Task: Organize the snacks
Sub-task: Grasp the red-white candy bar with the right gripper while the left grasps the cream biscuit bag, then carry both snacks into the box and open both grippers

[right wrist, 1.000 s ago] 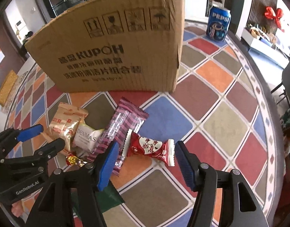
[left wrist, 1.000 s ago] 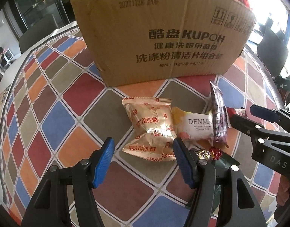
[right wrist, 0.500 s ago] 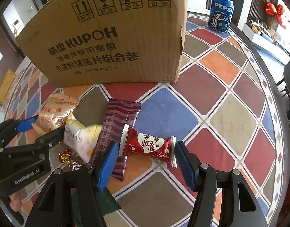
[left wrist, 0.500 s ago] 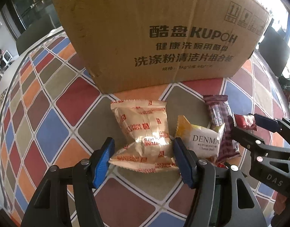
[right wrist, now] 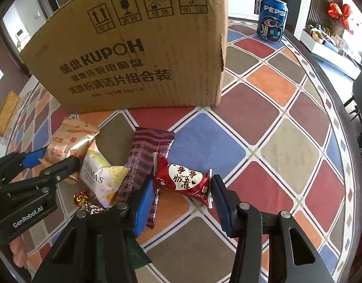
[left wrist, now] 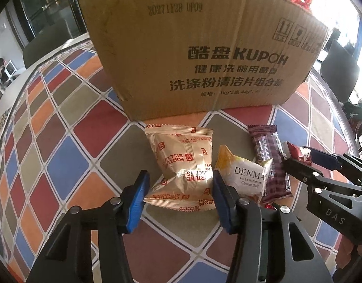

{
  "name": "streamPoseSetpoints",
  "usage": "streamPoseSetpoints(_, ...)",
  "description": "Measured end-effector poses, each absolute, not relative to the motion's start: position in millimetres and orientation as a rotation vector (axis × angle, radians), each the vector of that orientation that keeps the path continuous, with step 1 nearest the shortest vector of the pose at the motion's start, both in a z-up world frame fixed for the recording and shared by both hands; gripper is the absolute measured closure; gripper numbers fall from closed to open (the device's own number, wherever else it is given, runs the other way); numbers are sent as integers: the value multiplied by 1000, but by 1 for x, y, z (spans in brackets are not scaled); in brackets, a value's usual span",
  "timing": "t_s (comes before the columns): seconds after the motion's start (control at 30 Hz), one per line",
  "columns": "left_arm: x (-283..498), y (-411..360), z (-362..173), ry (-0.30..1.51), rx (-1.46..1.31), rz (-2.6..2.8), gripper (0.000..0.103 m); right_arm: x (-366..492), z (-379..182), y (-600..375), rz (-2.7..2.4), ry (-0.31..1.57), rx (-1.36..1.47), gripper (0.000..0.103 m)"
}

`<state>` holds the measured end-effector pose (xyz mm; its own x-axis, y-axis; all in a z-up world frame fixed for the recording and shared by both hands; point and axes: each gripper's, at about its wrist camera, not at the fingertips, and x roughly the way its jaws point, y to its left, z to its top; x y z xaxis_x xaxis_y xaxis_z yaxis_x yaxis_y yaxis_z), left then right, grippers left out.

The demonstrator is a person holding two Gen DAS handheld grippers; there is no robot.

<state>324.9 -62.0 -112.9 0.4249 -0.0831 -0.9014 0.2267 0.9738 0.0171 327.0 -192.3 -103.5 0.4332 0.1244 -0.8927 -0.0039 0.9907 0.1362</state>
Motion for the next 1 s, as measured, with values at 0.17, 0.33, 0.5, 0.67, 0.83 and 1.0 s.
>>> streamPoseSetpoints(0.17, 313, -60, -103, 1091, 124, -194, 52, 321, -97, -192, 78, 1098, 127, 54)
streamPoseSetpoints(0.33, 304, -58, -86, 1060, 95, -202, 52, 315, -80, -189, 95, 1057, 122, 54)
streamPoseSetpoints(0.5, 297, -55, -67, 1016, 78, -207, 52, 309, -61, -186, 116, 1011, 125, 54)
streamPoseSetpoints(0.67, 290, -53, -45, 965, 63, -214, 52, 303, -41, -183, 137, 962, 128, 54)
streamPoseSetpoints(0.83, 284, -51, -23, 907, 60, -218, 52, 299, -23, -182, 156, 918, 126, 54)
streamPoseSetpoints(1.0, 279, -50, 0, 846, 54, -224, 52, 296, -3, -181, 169, 866, 124, 54)
